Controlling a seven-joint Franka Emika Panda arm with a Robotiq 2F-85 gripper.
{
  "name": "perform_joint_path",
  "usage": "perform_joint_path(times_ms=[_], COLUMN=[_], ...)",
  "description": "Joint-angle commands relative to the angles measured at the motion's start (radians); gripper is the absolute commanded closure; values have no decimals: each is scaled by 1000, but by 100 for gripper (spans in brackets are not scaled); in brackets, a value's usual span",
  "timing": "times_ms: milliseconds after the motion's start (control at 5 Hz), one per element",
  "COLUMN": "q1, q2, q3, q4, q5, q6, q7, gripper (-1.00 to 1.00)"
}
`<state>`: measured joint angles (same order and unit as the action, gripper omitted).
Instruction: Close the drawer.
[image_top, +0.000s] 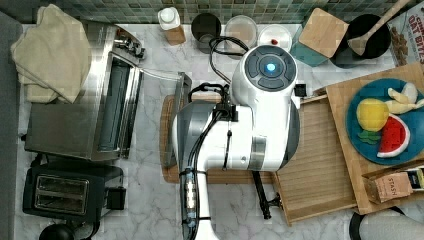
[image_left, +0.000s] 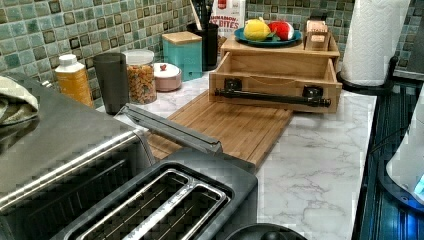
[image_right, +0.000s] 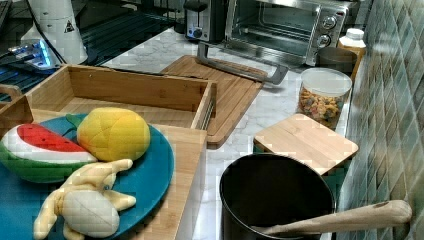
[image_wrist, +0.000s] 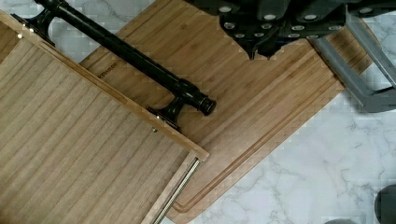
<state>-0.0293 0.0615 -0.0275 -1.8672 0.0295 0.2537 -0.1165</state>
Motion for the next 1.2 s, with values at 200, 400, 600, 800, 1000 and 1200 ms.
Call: perform_joint_path(times_ms=[200,400,600,800,1000,1200], q1=[0,18,19,43,37,77], q2=[7,-47,-51,-60,-76,-88], q3=[0,-5,28,46,77,64], q4=[-2,-89,-135,-194,-250,-298], q5=[4,68,81,44,67,28], q6=[10,74,149,207,227,245], q7=[0,-223,-327,-379,-403,-436], gripper=[100,100,100,100,100,100])
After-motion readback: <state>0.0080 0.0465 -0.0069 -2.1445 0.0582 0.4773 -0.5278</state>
